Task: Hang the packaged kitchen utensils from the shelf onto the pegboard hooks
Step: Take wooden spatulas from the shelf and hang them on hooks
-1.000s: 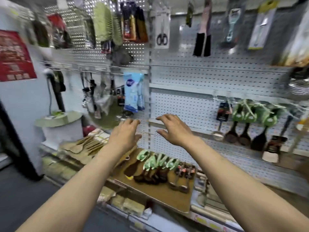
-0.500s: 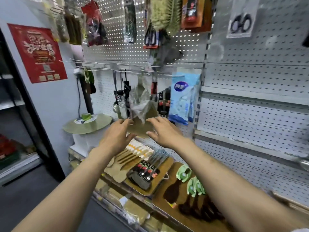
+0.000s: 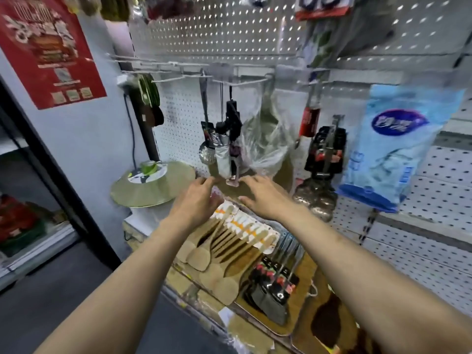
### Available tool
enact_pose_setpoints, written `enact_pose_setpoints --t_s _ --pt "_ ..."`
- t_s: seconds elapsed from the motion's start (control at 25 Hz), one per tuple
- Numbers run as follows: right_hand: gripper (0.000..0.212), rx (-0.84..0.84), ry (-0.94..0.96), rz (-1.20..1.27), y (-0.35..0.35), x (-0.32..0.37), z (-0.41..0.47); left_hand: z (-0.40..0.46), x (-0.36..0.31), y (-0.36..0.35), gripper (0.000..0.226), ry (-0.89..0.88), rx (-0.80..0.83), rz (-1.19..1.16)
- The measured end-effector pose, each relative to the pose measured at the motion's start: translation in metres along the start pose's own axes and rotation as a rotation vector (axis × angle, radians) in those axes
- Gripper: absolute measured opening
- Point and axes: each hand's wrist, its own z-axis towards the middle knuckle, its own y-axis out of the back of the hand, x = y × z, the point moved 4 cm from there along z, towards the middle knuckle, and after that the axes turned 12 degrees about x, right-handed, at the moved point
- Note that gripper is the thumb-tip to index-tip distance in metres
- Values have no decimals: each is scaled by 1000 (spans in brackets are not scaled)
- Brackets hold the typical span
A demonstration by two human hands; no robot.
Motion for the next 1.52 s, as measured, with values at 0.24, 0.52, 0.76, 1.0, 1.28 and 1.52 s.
enact_pose_setpoints --t_s 0.24,0.52,0.76,1.0,1.28,1.52 --pt "53 127 -239 118 -86 -14 95 101 104 -60 49 -105 191 -16" --pt "42 260 -636 431 -205 -30 155 177 200 -169 40 -200 524 -90" --pt "33 306 -811 711 -299 -39 215 200 267 -258 37 -82 682 -182" --pt "33 352 -942 859 -360 -50 266 213 295 -306 37 17 702 -272" --pt "24 195 -1082 1038 -379 -55 265 219 302 -324 39 72 718 -293" --pt "28 -95 -1194 1258 -388 -49 207 230 279 -340 59 250 682 -347"
